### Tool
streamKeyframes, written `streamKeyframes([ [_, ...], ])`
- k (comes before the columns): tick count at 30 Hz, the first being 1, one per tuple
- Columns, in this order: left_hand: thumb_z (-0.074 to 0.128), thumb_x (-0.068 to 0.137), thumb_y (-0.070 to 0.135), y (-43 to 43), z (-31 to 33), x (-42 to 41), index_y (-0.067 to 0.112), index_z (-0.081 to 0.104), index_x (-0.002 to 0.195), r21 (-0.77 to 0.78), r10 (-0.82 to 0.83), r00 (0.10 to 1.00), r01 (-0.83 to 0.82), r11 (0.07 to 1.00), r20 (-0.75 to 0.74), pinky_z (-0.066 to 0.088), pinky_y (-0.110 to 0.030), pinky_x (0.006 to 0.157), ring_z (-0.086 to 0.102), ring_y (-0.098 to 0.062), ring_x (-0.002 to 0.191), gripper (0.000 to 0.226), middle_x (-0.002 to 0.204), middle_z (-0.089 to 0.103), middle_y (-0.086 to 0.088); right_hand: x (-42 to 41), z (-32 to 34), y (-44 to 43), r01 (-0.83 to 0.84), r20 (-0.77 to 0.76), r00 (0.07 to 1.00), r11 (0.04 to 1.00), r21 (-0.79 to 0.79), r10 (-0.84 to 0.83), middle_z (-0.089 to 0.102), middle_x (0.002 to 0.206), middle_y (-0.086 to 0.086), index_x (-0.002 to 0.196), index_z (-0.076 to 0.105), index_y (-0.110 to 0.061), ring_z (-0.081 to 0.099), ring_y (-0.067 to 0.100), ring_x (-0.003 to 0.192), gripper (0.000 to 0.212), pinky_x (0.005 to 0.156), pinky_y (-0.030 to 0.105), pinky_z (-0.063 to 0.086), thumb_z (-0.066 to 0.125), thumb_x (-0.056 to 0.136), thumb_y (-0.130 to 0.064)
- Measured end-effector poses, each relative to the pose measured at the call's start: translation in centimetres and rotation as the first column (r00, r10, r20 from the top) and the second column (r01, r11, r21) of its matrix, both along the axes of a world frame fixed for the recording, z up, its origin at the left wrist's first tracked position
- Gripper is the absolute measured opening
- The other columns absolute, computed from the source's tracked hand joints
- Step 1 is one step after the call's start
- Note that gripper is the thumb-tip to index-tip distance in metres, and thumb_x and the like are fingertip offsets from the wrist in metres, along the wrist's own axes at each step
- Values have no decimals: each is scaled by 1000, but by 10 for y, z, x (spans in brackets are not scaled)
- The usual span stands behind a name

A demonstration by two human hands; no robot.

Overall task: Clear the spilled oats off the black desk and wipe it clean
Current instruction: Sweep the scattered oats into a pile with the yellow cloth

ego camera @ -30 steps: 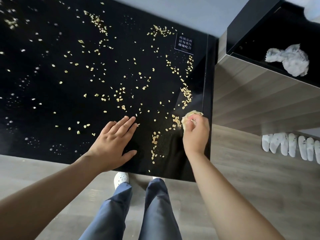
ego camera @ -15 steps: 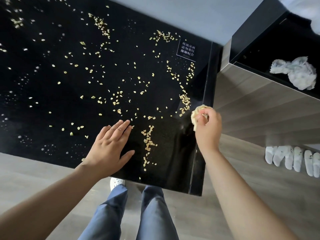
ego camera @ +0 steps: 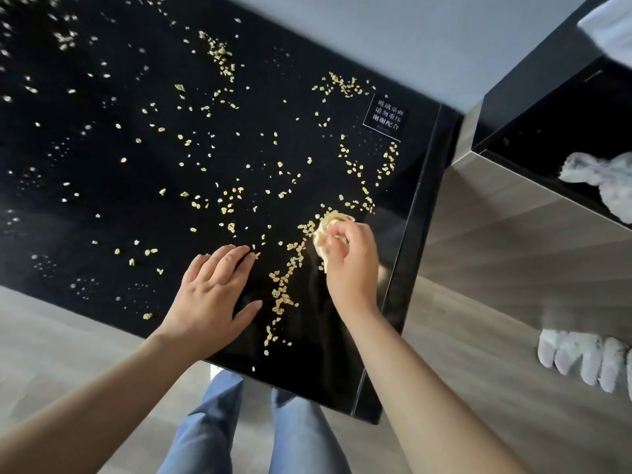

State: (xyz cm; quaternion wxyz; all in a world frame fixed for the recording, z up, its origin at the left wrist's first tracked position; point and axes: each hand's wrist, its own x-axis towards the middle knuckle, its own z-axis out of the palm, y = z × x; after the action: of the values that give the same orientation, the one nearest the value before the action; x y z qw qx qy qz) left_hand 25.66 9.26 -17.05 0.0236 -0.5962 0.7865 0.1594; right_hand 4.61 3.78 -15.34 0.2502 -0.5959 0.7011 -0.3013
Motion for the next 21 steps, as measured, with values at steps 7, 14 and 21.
streamKeyframes([
  [7,39,85,56,0,5,-11,10,50,137,-11,27,1000,-27,1000,4,25,-44,108,39,-26,132,71,139,46,-5,-88,-2,-73,286,-126,951,958,26,-281,53,116,1,103,62,-15,54,24,109,19,85,26,41,53,90,-5],
  [14,38,86,55,-5,7,-18,11,52,135,-2,108,994,-109,994,-32,26,-45,108,38,-23,131,68,136,47,-2,-31,-11,-60,54,-121,991,998,26,-50,55,112,2,100,62,-12,46,14,101,14,77,12,32,57,90,-4],
  [21,36,87,57,-10,14,-22,12,62,124,-15,243,962,-246,969,-123,32,-45,106,44,-21,122,64,125,54,2,-36,2,-53,-73,54,996,997,5,72,53,105,-9,94,62,-18,54,9,100,10,76,12,44,56,92,-11],
])
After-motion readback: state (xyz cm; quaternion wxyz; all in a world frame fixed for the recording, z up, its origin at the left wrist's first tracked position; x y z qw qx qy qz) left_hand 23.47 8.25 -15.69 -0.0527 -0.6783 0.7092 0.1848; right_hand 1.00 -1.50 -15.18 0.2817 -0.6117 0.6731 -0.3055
